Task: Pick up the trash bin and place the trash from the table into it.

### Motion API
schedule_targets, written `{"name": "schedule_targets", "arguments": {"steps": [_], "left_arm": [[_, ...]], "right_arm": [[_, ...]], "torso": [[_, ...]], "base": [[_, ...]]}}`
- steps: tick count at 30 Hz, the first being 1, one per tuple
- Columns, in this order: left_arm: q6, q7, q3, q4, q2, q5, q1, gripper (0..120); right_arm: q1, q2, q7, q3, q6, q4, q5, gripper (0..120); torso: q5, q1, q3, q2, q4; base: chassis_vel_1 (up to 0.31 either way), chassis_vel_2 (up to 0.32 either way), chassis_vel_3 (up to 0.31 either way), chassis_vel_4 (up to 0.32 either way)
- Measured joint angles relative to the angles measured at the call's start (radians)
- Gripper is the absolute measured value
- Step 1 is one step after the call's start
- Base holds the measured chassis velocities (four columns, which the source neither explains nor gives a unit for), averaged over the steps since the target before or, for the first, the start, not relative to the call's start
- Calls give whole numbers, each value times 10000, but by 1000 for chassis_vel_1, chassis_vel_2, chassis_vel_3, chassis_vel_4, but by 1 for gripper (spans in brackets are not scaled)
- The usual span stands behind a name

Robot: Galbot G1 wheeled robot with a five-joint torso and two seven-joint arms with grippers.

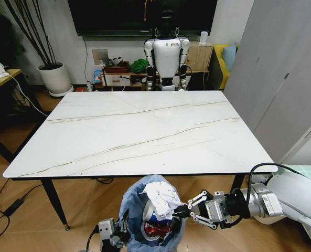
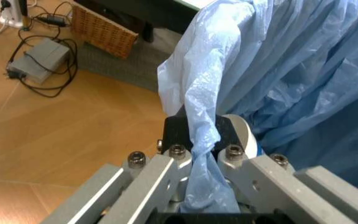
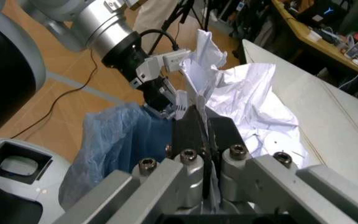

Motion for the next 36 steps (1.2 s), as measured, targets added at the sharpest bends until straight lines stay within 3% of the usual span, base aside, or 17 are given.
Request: {"name": "schedule_targets", "arguments": {"steps": [8, 13, 19, 23, 29, 36], "left_arm": [[0, 71, 208, 125, -73, 117, -87, 0], [-2, 88, 240, 151, -100, 152, -111, 0], [-17, 99, 299, 167, -177, 238, -135, 0], [-21, 104, 307, 168, -183, 268, -118, 0], [-25, 107, 296, 178, -195, 276, -123, 0], [-25, 108, 308, 215, -202, 279, -133, 0]], "right_arm": [[11, -64, -83, 128, 40, -26, 11, 0], [18, -92, -100, 160, 108, -41, 35, 10], [7, -113, -183, 188, 198, -108, 46, 39], [32, -117, -187, 189, 212, -130, 59, 48], [91, -76, -191, 180, 236, -228, 84, 75], [354, 64, -139, 153, 238, -556, 288, 95]], "torso": [[-1, 0, 0, 0, -1], [0, 0, 0, 0, -1], [0, 0, 0, 0, 0], [1, 0, 0, 0, -1], [0, 0, 0, 1, -1], [-3, 0, 0, 1, -1]], "base": [[0, 0, 0, 0], [0, 0, 0, 0], [0, 0, 0, 0], [0, 0, 0, 0], [0, 0, 0, 0], [0, 0, 0, 0]]}}
